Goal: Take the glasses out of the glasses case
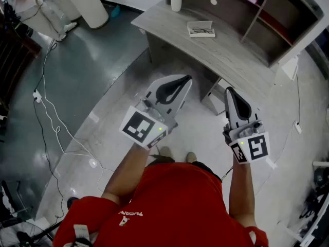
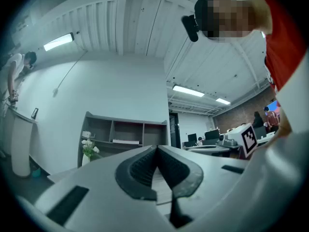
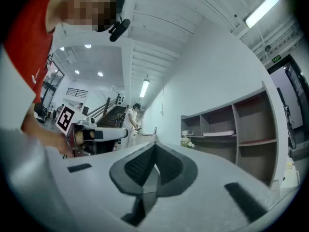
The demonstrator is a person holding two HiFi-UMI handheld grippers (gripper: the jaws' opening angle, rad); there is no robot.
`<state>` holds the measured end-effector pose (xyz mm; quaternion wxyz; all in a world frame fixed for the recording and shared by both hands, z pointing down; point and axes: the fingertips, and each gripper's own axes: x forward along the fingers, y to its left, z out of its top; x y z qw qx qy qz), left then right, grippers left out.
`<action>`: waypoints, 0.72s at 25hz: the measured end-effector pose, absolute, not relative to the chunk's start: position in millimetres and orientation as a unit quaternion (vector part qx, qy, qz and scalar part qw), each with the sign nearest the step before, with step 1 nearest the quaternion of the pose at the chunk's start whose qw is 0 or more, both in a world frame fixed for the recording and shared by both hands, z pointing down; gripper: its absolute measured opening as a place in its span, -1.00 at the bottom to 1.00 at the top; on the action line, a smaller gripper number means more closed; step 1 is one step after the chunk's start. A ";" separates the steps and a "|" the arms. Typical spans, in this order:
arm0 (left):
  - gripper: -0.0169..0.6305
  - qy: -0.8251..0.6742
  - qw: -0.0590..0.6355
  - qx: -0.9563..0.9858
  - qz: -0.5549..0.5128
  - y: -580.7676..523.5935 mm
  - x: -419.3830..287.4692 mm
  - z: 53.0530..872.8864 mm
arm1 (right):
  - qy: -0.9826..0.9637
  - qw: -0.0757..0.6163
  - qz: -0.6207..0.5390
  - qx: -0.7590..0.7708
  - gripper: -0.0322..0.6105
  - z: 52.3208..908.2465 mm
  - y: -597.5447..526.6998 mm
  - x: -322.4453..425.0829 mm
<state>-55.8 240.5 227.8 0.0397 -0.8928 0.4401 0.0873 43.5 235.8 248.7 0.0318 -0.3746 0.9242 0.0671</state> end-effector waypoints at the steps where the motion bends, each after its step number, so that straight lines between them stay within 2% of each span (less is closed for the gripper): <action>1: -0.92 0.439 0.039 -0.893 0.088 240.0 -58.1 228.5 | 0.924 0.034 0.065 -0.374 -0.89 248.6 235.5 41.7; 6: -0.92 0.437 0.033 -0.895 0.088 234.7 -73.6 232.6 | 0.926 0.048 0.050 -0.371 -0.89 247.2 232.4 30.1; 18: -0.91 0.412 0.023 -0.907 0.082 213.7 -127.0 249.0 | 0.915 0.030 0.047 -0.400 -0.89 260.8 222.2 -7.9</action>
